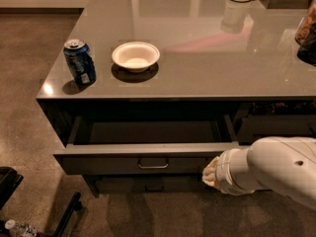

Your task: Close top drawer

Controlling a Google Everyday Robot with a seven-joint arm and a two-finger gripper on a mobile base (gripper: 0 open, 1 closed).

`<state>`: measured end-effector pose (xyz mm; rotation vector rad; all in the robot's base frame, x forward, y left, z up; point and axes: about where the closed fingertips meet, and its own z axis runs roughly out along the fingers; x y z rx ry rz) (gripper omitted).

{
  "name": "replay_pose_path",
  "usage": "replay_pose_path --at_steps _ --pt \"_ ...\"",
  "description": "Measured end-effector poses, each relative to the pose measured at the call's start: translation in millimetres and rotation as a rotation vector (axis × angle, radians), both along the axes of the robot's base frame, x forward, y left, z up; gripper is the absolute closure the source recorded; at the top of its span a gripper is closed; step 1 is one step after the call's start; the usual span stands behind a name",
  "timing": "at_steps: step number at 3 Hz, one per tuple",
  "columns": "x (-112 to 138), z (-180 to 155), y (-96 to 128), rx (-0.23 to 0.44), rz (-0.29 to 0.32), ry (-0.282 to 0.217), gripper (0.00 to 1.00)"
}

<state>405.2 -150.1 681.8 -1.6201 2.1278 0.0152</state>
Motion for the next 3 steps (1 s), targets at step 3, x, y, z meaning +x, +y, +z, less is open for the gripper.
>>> replay_pose_path --at_steps 3 --pt "37 -21 0 0.028 -0.022 -0.131 1.00"
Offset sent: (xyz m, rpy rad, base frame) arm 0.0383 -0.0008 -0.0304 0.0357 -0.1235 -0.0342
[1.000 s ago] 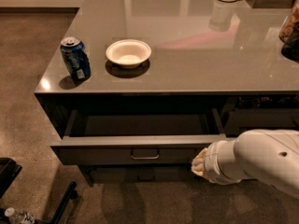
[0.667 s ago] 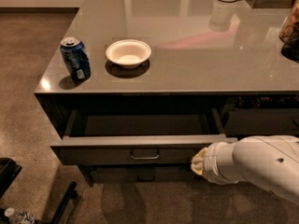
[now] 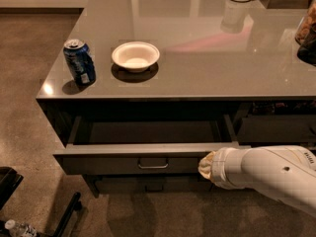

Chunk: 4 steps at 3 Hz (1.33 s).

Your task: Close top drawer

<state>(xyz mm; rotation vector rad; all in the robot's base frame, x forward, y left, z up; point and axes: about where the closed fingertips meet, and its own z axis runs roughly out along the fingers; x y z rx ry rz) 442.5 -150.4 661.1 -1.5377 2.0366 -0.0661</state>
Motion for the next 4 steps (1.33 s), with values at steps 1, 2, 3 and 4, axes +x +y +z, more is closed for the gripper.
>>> replay_pose_path --at_steps 1,2,3,4 --pt "16 -4 2 0.015 0.006 -0.044 1.00" --pt "32 -9 4 0.029 0.009 -0.084 1.00" --pt "50 -8 1 0.022 0.011 -0.141 1.00" --pt "71 0 -9 -0.008 0.014 -0.212 1.00"
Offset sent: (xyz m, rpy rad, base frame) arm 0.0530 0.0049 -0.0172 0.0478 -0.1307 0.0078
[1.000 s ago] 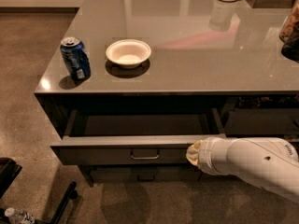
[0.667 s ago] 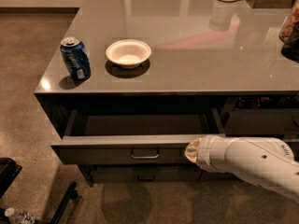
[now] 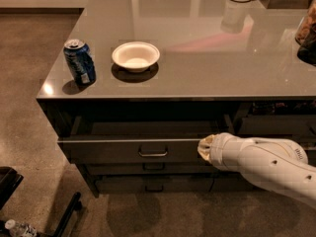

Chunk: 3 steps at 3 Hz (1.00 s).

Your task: Close top drawer

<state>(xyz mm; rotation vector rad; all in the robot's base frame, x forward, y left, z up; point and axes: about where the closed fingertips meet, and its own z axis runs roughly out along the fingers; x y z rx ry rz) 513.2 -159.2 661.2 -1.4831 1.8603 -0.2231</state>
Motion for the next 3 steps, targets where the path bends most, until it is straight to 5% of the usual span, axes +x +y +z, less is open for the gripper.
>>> replay_pose_path --at_steps 1,3 --pt "22 5 -9 -0.025 0.003 -0.052 1.00" --pt "63 -7 -14 -0.063 0.021 -0.072 1.00"
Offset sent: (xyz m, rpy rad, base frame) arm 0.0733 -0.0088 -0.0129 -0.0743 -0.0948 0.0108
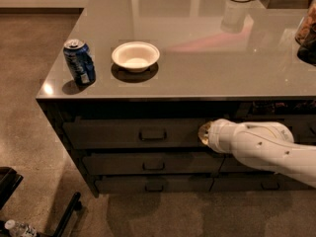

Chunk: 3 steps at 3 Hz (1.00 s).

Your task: Close top drawer

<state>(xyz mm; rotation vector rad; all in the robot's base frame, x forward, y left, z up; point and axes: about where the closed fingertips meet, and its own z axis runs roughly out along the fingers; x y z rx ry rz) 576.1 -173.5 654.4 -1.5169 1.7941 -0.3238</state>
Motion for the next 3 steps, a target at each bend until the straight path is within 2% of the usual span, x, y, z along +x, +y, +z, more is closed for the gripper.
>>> replay_pose_path --at_steps 1,2,3 --pt "11 -5 2 -0.006 0.004 -0.005 1.00" --pt "11 -5 2 -0.006 0.005 -0.005 1.00" --pt "-3 -7 5 -0.026 0.020 0.042 1.00"
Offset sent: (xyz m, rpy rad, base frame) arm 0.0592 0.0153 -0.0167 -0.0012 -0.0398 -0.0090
